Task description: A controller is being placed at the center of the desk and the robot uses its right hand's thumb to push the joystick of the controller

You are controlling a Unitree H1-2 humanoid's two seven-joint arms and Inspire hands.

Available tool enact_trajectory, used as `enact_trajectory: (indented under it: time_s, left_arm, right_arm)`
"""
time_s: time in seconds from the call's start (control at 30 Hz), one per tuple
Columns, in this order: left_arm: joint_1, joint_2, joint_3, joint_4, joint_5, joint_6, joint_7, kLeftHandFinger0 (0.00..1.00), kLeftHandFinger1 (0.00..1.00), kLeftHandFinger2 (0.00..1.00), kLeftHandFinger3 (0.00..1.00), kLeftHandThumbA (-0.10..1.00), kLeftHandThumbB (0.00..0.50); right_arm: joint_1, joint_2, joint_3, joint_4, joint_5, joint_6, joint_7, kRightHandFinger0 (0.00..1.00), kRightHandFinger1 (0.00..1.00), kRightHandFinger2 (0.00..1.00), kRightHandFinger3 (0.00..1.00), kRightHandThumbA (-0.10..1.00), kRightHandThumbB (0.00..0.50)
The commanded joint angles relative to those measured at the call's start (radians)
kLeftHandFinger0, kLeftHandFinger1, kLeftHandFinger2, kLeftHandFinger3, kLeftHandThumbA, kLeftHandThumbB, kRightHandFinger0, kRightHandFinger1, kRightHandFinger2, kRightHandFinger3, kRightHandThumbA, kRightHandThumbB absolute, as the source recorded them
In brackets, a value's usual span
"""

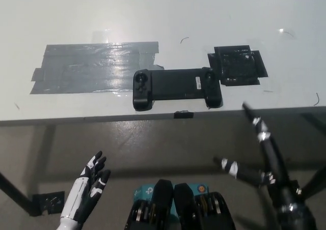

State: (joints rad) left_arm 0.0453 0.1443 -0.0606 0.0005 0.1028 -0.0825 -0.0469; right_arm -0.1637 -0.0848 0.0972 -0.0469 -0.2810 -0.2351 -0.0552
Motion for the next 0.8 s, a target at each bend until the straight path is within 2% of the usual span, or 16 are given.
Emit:
enact_trajectory:
  time_s: [0.0, 0.13, 0.3, 0.37, 0.4, 0.43, 0.47, 0.63, 0.67, 0.73, 0.77]
  left_arm:
    - [-0.007, 0.009, -0.002, -0.03, 0.011, -0.026, -0.007, 1.0, 1.0, 1.0, 1.0, 0.86, 0.028]
    - [0.001, 0.001, -0.007, -0.036, 0.01, -0.022, -0.007, 1.0, 1.0, 1.0, 1.0, 0.86, 0.026]
    - [-0.003, 0.004, -0.002, -0.036, 0.017, -0.032, -0.004, 1.0, 1.0, 1.0, 1.0, 0.86, 0.032]
    - [-0.006, 0.004, -0.005, -0.043, 0.019, -0.02, -0.007, 1.0, 1.0, 1.0, 1.0, 0.87, 0.032]
    - [-0.006, 0.004, -0.005, -0.043, 0.019, -0.02, -0.007, 1.0, 1.0, 1.0, 1.0, 0.87, 0.032]
    - [-0.008, 0.003, -0.006, -0.044, 0.02, -0.019, -0.008, 1.0, 1.0, 1.0, 1.0, 0.87, 0.035]
    - [-0.009, 0.003, -0.006, -0.043, 0.02, -0.018, -0.008, 1.0, 1.0, 1.0, 1.0, 0.87, 0.035]
    - [-0.01, 0.002, -0.007, -0.051, 0.024, -0.013, -0.008, 1.0, 1.0, 1.0, 1.0, 0.86, 0.042]
    - [-0.01, 0.003, -0.006, -0.053, 0.026, -0.011, -0.009, 1.0, 1.0, 1.0, 1.0, 0.85, 0.045]
    - [-0.015, 0.004, -0.006, -0.056, 0.027, -0.008, -0.01, 1.0, 1.0, 1.0, 1.0, 0.85, 0.04]
    - [-0.02, 0.005, -0.006, -0.045, 0.03, -0.028, -0.008, 1.0, 1.0, 1.0, 1.0, 0.84, 0.039]
  right_arm:
    - [-0.128, 0.005, -0.047, -0.04, -0.018, 0.063, -0.03, 1.0, 1.0, 1.0, 1.0, 1.0, 0.291]
    - [-0.245, -0.013, -0.076, 0.008, -0.021, 0.159, -0.01, 1.0, 1.0, 1.0, 1.0, 1.0, 0.283]
    - [-0.401, -0.011, -0.091, 0.169, -0.015, 0.189, -0.026, 1.0, 1.0, 1.0, 1.0, 1.0, 0.277]
    - [-0.463, -0.015, -0.096, 0.247, -0.011, 0.205, -0.028, 1.0, 1.0, 1.0, 1.0, 1.0, 0.297]
    - [-0.469, -0.016, -0.096, 0.255, -0.012, 0.206, -0.03, 1.0, 1.0, 1.0, 1.0, 0.97, 0.262]
    - [-0.517, -0.02, -0.095, 0.328, -0.013, 0.202, -0.034, 1.0, 1.0, 1.0, 1.0, 1.0, 0.292]
    - [-0.531, -0.02, -0.096, 0.352, -0.009, 0.2, -0.036, 1.0, 1.0, 1.0, 1.0, 1.0, 0.291]
    - [-0.633, -0.007, -0.091, 0.524, -0.013, 0.177, -0.075, 1.0, 1.0, 1.0, 1.0, 0.97, 0.228]
    - [-0.649, -0.006, -0.089, 0.558, -0.016, 0.171, -0.084, 1.0, 1.0, 1.0, 1.0, 0.97, 0.25]
    - [-0.672, -0.002, -0.085, 0.608, -0.018, 0.165, -0.099, 1.0, 1.0, 1.0, 1.0, 0.96, 0.258]
    - [-0.684, 0.006, -0.083, 0.635, -0.016, 0.18, -0.102, 1.0, 1.0, 1.0, 1.0, 0.97, 0.283]
